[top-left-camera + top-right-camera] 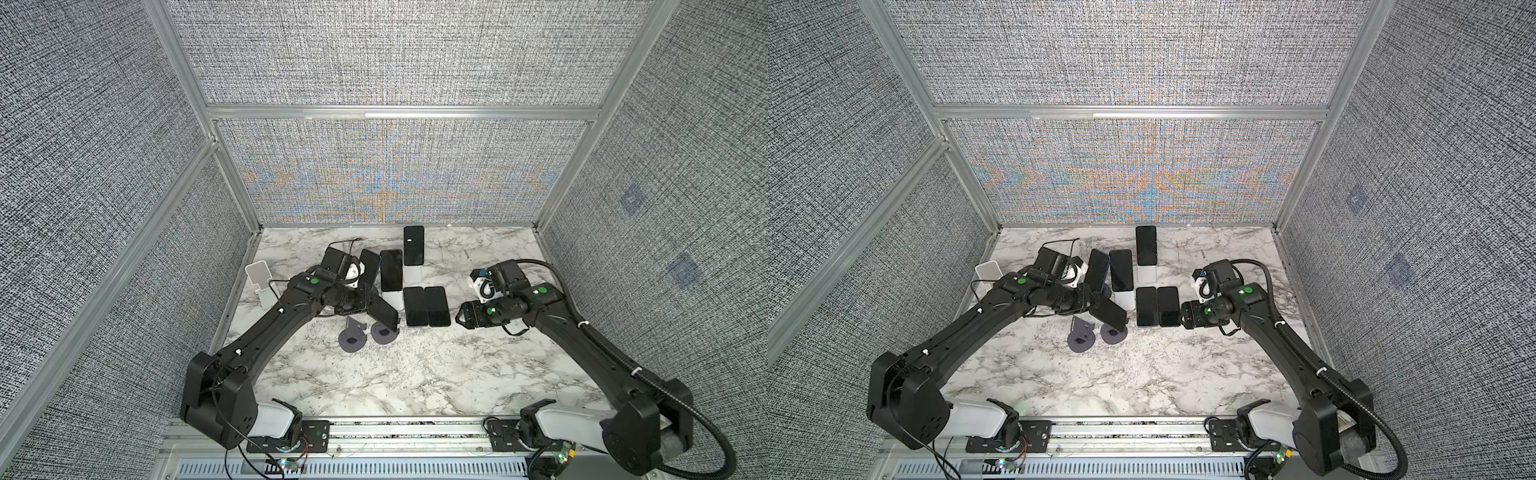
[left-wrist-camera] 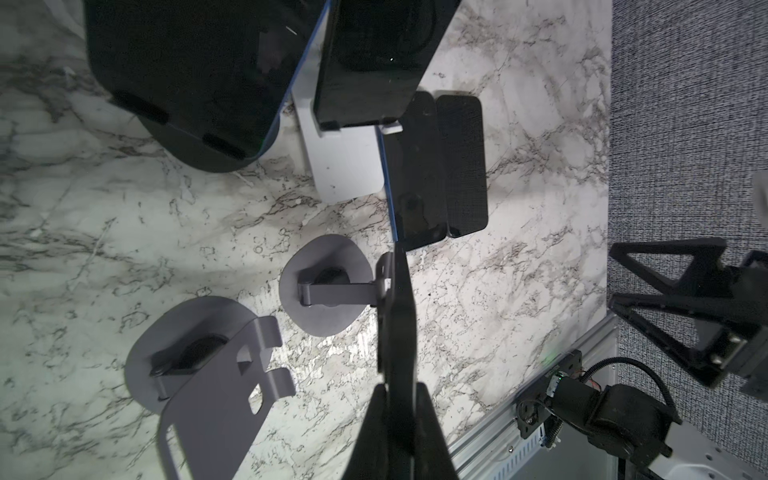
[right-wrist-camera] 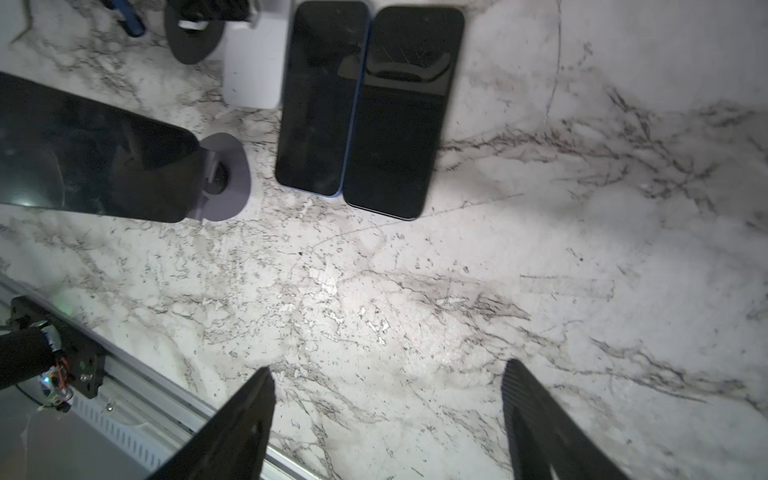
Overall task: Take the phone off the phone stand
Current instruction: 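Move the right gripper toward the phone stands while the left arm moves inward, then close the right gripper on a dark phone standing in a stand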
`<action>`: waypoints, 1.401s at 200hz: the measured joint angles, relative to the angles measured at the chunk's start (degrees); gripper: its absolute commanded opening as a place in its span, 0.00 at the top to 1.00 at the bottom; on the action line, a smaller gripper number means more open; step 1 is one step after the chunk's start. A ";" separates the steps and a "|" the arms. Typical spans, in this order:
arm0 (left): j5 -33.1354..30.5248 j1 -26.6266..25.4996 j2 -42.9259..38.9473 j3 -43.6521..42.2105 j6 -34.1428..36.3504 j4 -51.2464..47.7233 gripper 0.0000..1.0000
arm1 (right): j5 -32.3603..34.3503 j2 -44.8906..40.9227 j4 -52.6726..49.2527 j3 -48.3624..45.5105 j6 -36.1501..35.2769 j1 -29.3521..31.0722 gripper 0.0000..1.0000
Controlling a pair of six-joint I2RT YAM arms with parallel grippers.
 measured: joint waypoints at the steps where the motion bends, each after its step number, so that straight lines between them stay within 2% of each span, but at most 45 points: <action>1: 0.15 0.00 0.04 0.24 0.04 -0.02 1.00 | -0.11 -0.07 0.00 0.13 -0.24 0.07 0.24; 25: 3.91 0.00 1.62 4.48 1.20 -0.20 1.00 | -1.55 -1.05 -0.42 2.82 -4.55 2.16 0.23; 78: 15.02 0.00 6.49 12.52 4.09 -1.75 1.00 | -2.08 -0.42 -2.12 11.28 -14.97 10.71 0.20; 134: 27.06 0.02 11.61 11.69 4.70 0.94 1.00 | 1.84 10.91 -8.48 25.35 -25.24 19.21 0.08; 178: 36.11 0.79 12.41 9.01 2.89 6.45 1.00 | 4.92 17.46 -12.35 31.17 -30.03 21.94 0.06; 280: 39.21 1.44 13.09 6.64 0.33 11.10 1.00 | 14.12 20.90 -13.84 31.82 -30.64 23.34 0.10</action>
